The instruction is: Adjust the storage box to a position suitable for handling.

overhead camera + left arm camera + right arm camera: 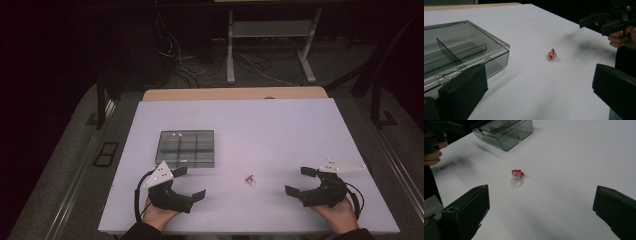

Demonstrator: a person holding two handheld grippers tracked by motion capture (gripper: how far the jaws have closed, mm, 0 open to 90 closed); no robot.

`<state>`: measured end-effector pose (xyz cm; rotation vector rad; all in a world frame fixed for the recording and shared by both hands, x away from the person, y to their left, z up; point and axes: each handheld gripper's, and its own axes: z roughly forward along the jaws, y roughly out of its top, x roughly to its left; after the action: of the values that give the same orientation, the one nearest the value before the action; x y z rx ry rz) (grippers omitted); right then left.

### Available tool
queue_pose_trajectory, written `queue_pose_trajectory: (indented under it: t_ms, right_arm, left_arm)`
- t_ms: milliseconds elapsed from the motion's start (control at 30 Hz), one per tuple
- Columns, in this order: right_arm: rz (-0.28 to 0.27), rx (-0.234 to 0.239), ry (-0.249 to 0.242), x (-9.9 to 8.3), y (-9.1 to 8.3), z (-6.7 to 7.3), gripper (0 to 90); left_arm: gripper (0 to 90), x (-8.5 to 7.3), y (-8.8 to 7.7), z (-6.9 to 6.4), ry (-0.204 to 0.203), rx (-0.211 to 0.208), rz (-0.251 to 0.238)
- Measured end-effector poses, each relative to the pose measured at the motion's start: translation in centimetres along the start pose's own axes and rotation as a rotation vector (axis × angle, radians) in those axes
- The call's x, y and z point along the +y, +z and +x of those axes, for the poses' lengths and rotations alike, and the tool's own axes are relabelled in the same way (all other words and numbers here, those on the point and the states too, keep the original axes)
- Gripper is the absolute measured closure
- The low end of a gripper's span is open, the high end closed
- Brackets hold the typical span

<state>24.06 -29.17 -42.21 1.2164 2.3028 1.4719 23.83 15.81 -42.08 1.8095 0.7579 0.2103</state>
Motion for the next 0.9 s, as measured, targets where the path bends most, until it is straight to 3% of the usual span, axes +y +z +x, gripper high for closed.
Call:
queue_pose_trajectory:
  t_ms: [633,900]
  right_arm:
    - [0.015,0.011,0.013,-0.20,-0.16,-0.03,0.6]
    - [0.023,0.010,0.011,-0.25,-0.23,-0.10,0.6]
  left_arm:
    - [0.0,-0.07,0.07,-0.09,-0.013,-0.005,0.025]
    - [0.0,0.15,-0.10,-0.13,-0.037,-0.022,0.052]
